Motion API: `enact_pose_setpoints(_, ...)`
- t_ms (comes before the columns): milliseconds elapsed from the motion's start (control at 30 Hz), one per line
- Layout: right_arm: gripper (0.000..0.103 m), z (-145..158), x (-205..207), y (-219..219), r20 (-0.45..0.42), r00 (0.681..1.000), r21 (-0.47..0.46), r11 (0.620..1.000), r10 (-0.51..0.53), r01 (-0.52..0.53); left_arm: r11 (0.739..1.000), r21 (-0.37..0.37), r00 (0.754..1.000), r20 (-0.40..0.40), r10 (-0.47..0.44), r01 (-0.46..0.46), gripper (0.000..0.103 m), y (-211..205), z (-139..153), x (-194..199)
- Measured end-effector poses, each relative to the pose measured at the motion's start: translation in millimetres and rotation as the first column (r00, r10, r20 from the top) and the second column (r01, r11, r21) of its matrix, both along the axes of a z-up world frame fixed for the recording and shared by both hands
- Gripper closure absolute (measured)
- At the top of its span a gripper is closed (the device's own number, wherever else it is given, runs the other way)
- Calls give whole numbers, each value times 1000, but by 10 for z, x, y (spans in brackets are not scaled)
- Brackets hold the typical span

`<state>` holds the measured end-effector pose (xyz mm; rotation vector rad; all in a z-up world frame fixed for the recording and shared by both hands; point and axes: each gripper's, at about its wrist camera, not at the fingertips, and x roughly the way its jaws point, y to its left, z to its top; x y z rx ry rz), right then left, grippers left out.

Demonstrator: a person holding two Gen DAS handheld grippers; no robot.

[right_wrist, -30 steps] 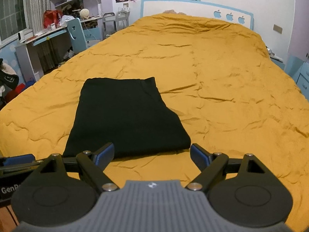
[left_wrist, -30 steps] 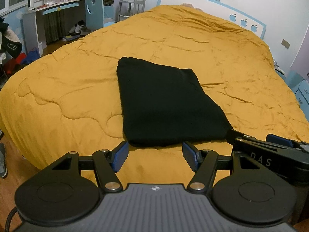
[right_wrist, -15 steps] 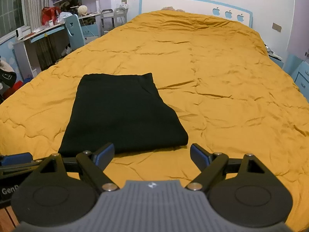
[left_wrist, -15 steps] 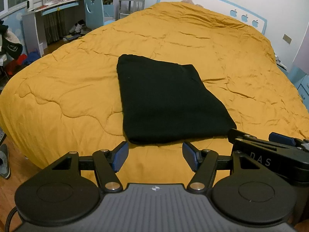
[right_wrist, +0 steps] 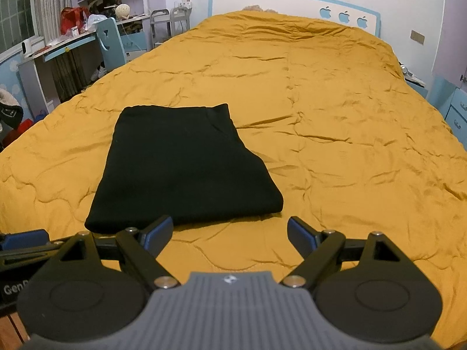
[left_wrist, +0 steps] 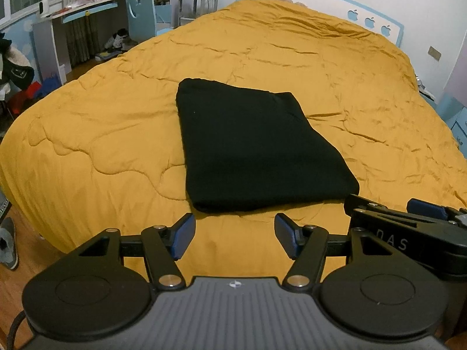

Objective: Fold small clothes

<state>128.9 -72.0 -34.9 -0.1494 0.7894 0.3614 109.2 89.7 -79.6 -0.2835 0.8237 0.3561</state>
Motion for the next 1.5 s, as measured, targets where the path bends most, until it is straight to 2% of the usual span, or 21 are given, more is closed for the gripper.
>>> enact_pose_setpoints(100, 22, 0, 4, 0, -1, 1000, 2, 1000, 1, -1, 1000, 10, 1000, 8, -7, 7, 33, -31, -2, -17)
enact_pose_setpoints(567, 22, -32, -1, 16, 0, 1000, -10, 1000, 6, -6, 1000, -18, 1000, -7, 2, -2, 33, 5, -34, -14)
enact_pose_setpoints(900, 22, -36, -1, 20, -2, 1000, -18, 1000, 7, -7, 1000, -9, 1000, -14, 2, -2, 33, -3, -37, -20)
enact_pose_setpoints(1233, 22, -42, -6, 26, -2, 1000, -19, 1000, 16, -16, 1000, -20, 1000, -18, -2, 2, 40, 2, -32, -31)
enact_pose_setpoints(1500, 22, -49, -17, 36, 3, 1000, -24, 1000, 19, -19, 999, -53, 1000, -26, -4, 3, 41, 20, -43, -26)
